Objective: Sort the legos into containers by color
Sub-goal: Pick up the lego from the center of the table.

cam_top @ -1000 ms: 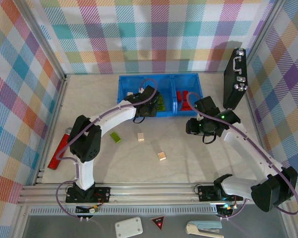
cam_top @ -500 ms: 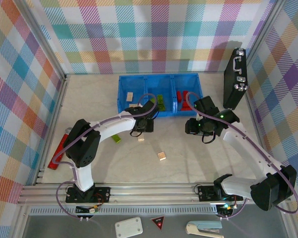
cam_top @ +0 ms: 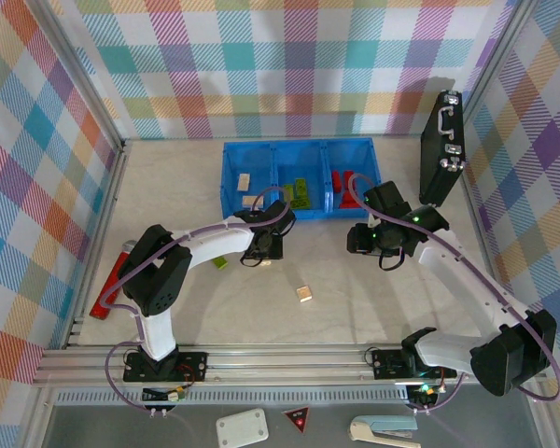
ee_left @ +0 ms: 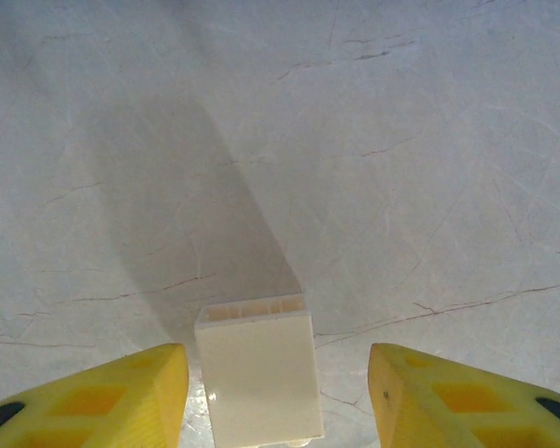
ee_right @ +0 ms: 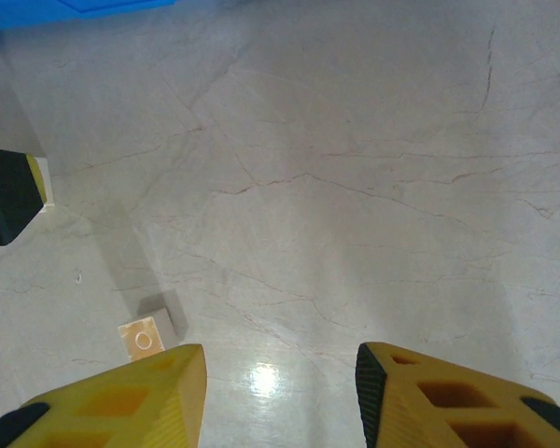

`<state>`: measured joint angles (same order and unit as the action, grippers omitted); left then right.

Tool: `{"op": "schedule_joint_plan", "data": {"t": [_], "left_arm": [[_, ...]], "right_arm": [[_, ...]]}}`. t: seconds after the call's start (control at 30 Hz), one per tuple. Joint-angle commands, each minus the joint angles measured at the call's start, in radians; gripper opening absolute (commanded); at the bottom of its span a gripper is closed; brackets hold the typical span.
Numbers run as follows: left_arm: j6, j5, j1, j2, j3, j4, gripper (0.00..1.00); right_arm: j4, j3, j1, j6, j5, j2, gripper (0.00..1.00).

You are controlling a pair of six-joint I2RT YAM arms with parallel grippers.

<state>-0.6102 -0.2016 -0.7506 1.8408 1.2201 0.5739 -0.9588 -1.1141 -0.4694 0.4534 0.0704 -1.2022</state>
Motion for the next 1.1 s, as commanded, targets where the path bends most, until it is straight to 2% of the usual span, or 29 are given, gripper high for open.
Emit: {"op": "schedule_joint_plan", "data": {"t": [0.0, 0.63, 1.07], "left_arm": [[-0.018, 0.005, -0.007, -0.01, -0.019, 0.009, 0.53], [-0.018, -0.002, -0.007, 0.006, -0.051, -0.017, 0.41], [-0.013, -0.008, -0.008, 0.023, -0.053, -0.022, 0.4]], "right_arm": [[0.003, 0.008, 0.0, -0.002, -0.011, -0.005, 0.48], [0.017, 0.016, 0.0, 0.011, -0.036, -0.021, 0.47], [0.017, 0.022, 0.0, 0.013, -0.036, -0.019, 0.47]]}}
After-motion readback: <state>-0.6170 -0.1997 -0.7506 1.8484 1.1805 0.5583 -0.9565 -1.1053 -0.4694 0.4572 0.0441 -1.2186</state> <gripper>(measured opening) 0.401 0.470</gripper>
